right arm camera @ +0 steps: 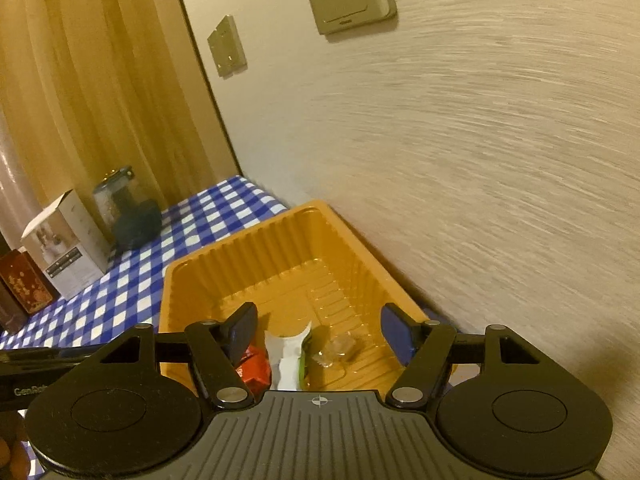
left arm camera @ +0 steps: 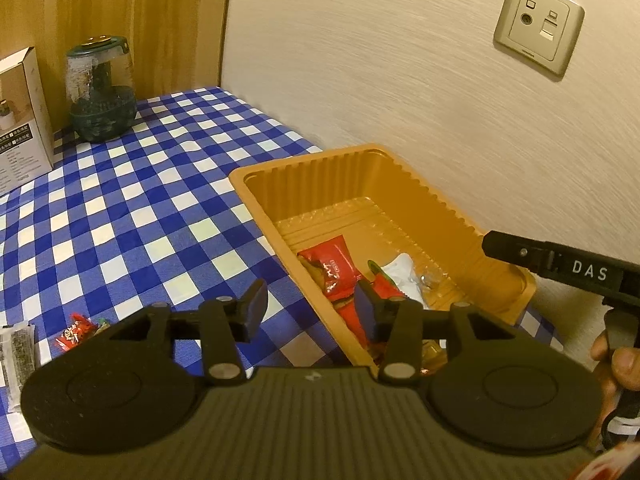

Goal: Organize snacks
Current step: 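Raise both open tools away from the tray, then move both open tools back toward the remaining snacks on the cloth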

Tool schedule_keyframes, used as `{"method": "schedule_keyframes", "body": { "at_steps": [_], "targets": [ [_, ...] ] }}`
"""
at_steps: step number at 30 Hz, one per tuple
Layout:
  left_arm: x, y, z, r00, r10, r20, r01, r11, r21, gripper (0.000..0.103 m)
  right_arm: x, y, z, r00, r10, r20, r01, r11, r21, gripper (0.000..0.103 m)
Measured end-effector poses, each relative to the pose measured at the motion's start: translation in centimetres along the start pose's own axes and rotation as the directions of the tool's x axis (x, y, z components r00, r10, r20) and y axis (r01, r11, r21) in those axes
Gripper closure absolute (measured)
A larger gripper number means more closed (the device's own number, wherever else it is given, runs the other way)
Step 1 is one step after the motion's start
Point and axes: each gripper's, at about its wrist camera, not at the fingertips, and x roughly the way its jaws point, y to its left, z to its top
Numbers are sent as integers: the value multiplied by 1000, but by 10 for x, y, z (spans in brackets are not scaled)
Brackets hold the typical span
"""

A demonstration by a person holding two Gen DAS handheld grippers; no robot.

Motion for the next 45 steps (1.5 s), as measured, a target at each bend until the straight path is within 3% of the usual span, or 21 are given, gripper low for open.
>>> {"method": "schedule_keyframes", "body": {
  "at_steps": [11, 21, 35, 45],
  "targets": [
    [-11, 7, -2, 1000, 20, 17, -20, 1000, -8, 54, -1, 5, -2, 1000, 1, -6, -1, 1000, -15, 35],
    [-38, 45, -2, 993, 101, 62, -96, 992, -79, 44, -4, 30, -6, 999, 34, -4, -35, 997, -73, 35],
    [-87, 112, -12, 964, 240, 114, -216, 958, -187, 29, 0, 75, -14, 994, 107, -12, -107, 984, -144, 35],
    [-116, 154, -35, 931, 353, 93, -323, 915, -240, 28, 2, 123, -24, 979, 198, -39, -202, 956, -213, 35]
  ]
}}
